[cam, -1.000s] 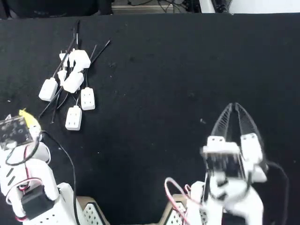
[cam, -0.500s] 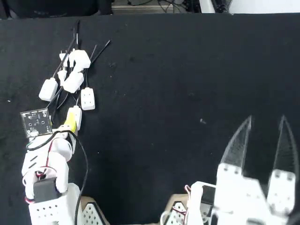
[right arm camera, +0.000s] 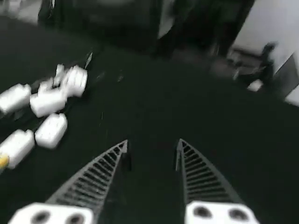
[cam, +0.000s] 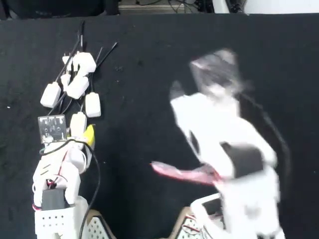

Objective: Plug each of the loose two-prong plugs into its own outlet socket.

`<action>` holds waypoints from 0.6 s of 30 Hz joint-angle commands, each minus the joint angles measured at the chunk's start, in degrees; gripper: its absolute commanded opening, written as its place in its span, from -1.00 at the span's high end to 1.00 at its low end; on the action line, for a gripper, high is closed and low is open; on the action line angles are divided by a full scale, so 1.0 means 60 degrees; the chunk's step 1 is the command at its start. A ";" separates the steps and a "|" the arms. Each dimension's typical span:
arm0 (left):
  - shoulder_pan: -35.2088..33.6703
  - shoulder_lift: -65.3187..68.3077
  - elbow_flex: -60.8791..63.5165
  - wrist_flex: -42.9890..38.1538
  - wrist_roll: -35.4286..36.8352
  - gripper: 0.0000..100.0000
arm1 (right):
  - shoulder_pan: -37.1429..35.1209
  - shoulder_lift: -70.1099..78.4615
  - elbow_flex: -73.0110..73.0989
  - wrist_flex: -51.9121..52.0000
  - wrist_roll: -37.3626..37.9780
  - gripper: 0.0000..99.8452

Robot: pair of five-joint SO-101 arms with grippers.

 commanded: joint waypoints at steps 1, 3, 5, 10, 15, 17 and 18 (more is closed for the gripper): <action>0.0066 -0.0015 -0.0037 -0.0103 0.0059 0.55 | -0.0425 0.1048 0.1897 -0.2696 -0.0073 0.69; 0.0066 -0.0015 -0.0037 -0.0103 0.0015 0.55 | -0.0630 0.1370 0.3070 -0.4176 -0.0073 0.69; 0.0066 -0.0015 -0.0051 -0.0088 -0.0073 0.55 | -0.0777 0.1473 0.4125 -0.5289 -0.0103 0.69; 0.0066 0.0000 -0.0740 0.0440 -0.0864 0.55 | -0.0894 0.1502 0.5853 -0.6755 -0.0791 0.69; -0.0623 0.0220 -0.1736 0.0498 -0.1480 0.54 | -0.0996 0.1516 0.6132 -0.7136 -0.0747 0.69; -0.0711 0.0806 -0.1897 0.0249 -0.1846 0.54 | -0.0996 0.1516 0.6132 -0.7136 -0.0747 0.69; -0.0711 0.1245 -0.1927 0.0073 -0.2007 0.54 | -0.0996 0.1516 0.6132 -0.7136 -0.0747 0.69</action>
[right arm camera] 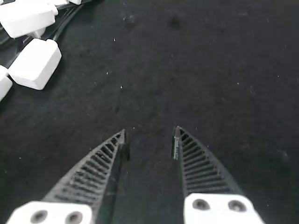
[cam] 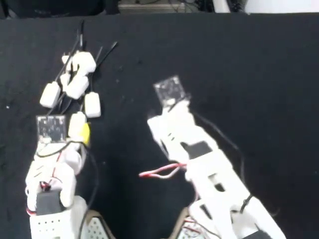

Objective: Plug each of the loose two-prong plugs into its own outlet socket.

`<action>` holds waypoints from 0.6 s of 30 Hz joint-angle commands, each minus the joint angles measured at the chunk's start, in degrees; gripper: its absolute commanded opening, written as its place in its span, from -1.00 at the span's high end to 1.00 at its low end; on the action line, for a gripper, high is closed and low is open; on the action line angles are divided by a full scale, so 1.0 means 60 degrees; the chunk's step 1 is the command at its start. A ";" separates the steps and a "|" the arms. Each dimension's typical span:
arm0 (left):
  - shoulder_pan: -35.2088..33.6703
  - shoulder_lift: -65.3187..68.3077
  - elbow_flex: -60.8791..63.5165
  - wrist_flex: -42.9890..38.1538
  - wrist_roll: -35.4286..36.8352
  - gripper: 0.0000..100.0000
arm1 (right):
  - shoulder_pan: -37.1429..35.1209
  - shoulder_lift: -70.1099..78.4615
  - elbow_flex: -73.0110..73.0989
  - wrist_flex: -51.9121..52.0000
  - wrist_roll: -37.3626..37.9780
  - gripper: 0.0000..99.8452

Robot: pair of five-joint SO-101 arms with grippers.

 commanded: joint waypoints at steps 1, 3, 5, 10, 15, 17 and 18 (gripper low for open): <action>-0.0168 0.1348 -0.0813 -0.0586 -0.0615 0.54 | -0.0147 0.0022 -0.0022 -0.0293 -0.0059 0.69; -0.0168 0.2652 -0.1165 -0.0996 -0.0821 0.54 | -0.0147 0.0022 -0.0022 -0.0293 -0.0059 0.69; -0.0154 0.4147 -0.1678 -0.1304 -0.0923 0.54 | -0.0147 0.0022 -0.0022 -0.0293 -0.0059 0.69; -0.0125 0.7853 -0.3319 -0.1436 -0.0557 0.54 | -0.0147 0.0022 -0.0022 -0.0308 -0.0059 0.69; -0.0125 1.1077 -0.5370 -0.1348 0.0176 0.54 | -0.0147 0.0022 -0.0022 -0.0322 -0.0059 0.69; -0.0139 1.2293 -0.6088 -0.1348 0.0161 0.54 | -0.0147 0.0022 -0.0022 -0.0322 -0.0059 0.69; -0.0168 1.2835 -0.6396 -0.1348 0.0147 0.54 | -0.0147 0.0022 -0.0022 -0.0322 -0.0059 0.69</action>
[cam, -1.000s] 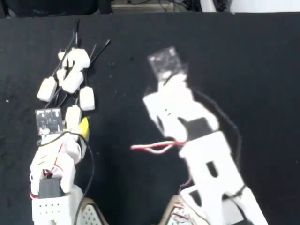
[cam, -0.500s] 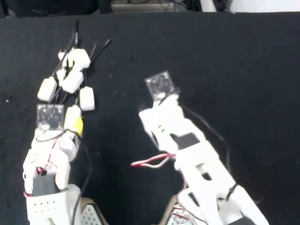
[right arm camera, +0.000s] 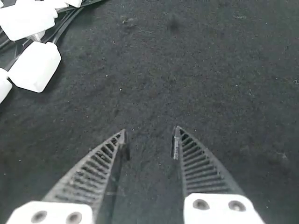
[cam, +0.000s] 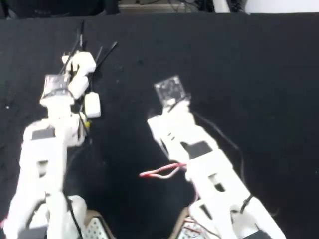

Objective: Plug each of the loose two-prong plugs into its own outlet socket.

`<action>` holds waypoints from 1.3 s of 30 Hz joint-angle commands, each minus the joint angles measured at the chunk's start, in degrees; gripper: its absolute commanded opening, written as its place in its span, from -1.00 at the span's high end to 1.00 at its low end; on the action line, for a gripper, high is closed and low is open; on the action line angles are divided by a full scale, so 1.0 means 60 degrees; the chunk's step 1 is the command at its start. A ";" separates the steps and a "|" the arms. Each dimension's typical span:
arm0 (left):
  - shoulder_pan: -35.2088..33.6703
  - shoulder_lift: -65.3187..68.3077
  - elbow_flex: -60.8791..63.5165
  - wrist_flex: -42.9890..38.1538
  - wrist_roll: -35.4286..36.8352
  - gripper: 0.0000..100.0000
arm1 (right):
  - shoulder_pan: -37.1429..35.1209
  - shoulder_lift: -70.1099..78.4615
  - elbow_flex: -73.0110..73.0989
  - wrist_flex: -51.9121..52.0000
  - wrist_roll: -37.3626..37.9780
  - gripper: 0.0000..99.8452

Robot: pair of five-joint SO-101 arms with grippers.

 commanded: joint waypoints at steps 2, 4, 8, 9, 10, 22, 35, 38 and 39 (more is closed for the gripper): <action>-0.0139 0.2418 -0.2059 0.0132 0.0117 0.54 | -0.0147 0.0022 -0.0022 -0.0278 -0.0059 0.69; -0.0154 0.3018 -0.2850 0.0718 -0.0059 0.54 | -0.0147 0.0022 -0.0022 -0.0293 -0.0059 0.69; -0.0095 0.4015 -0.4007 0.1597 -0.0689 0.54 | -0.0147 0.0022 -0.0037 -0.0308 -0.0059 0.69; -0.0139 0.4220 -0.4168 0.1612 -0.0659 0.54 | -0.0147 0.0022 -0.0037 -0.0308 -0.0059 0.69; -0.0154 0.4410 -0.4256 0.1597 -0.0674 0.54 | -0.0147 0.0022 -0.0037 -0.0308 -0.0059 0.69; -0.0095 0.5758 -0.4183 0.0615 -0.0659 0.55 | -0.0147 0.0022 -0.0081 -0.0308 -0.0059 0.69; -0.0051 0.5817 -0.4769 0.2359 0.0249 0.93 | -0.0147 0.0022 -0.0081 -0.0308 -0.0059 0.69; -0.0051 0.5802 -0.5282 0.3326 0.0264 0.94 | -0.0147 0.0022 -0.0081 -0.0308 -0.0059 0.69; -0.0051 0.5788 -0.5443 0.3619 0.0264 0.94 | -0.0147 0.0022 -0.0081 -0.0308 -0.0059 0.69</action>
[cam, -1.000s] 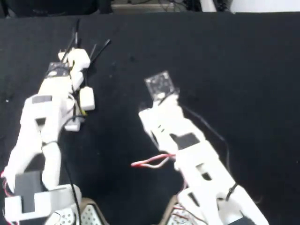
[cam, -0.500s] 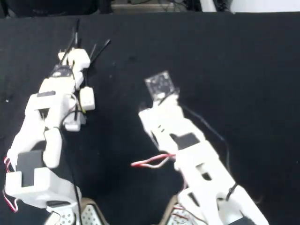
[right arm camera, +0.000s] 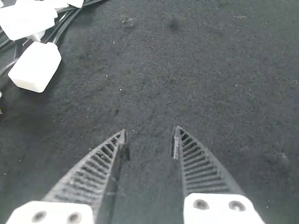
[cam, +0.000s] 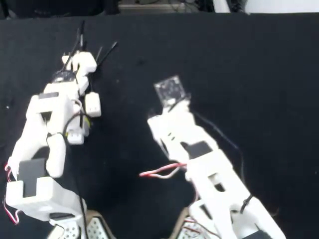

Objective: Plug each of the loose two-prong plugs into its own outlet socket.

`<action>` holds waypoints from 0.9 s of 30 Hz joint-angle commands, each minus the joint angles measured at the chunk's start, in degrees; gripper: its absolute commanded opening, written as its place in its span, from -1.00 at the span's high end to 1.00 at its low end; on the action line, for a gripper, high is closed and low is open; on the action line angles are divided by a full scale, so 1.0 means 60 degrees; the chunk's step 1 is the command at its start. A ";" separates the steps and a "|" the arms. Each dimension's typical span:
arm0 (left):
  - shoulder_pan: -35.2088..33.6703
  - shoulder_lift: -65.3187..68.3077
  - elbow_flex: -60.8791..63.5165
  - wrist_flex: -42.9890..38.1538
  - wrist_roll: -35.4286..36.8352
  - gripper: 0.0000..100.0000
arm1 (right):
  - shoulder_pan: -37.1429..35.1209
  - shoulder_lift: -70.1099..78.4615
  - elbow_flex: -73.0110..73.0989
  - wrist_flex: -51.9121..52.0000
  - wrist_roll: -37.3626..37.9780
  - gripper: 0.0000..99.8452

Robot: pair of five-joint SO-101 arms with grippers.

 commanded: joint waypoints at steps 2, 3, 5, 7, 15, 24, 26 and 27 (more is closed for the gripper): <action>-0.0007 -0.0396 -0.1033 0.1201 0.0073 0.94 | -0.0147 0.0022 -0.0095 -0.0308 -0.0059 0.69; -0.0007 -0.0659 -0.1048 0.1377 0.0073 0.94 | -0.0147 0.0022 -0.0095 -0.0308 -0.0059 0.69; -0.0007 -0.1451 -0.1018 0.1729 0.0073 0.94 | -0.0147 0.0022 -0.0095 -0.0308 -0.0059 0.69; -0.0066 -0.2447 -0.0960 0.2198 0.0044 0.94 | -0.0147 0.0022 -0.0095 -0.0308 -0.0059 0.69; -0.0095 -0.6154 0.0183 0.2813 0.0000 0.94 | -0.0132 0.0022 -0.0095 -0.0308 -0.0044 0.69; 0.1487 -0.7004 0.1648 0.2212 -0.0366 0.94 | 0.0454 -0.0051 -0.0154 -0.0278 -0.0044 0.69; 0.2308 -0.6799 0.2396 0.1553 -0.0850 0.94 | 0.1070 -0.0051 -0.0344 -0.0234 -0.0132 0.69; 0.2718 -0.6667 0.2821 0.1128 -0.1055 0.94 | 0.1392 -0.0051 -0.0403 -0.0234 -0.0147 0.69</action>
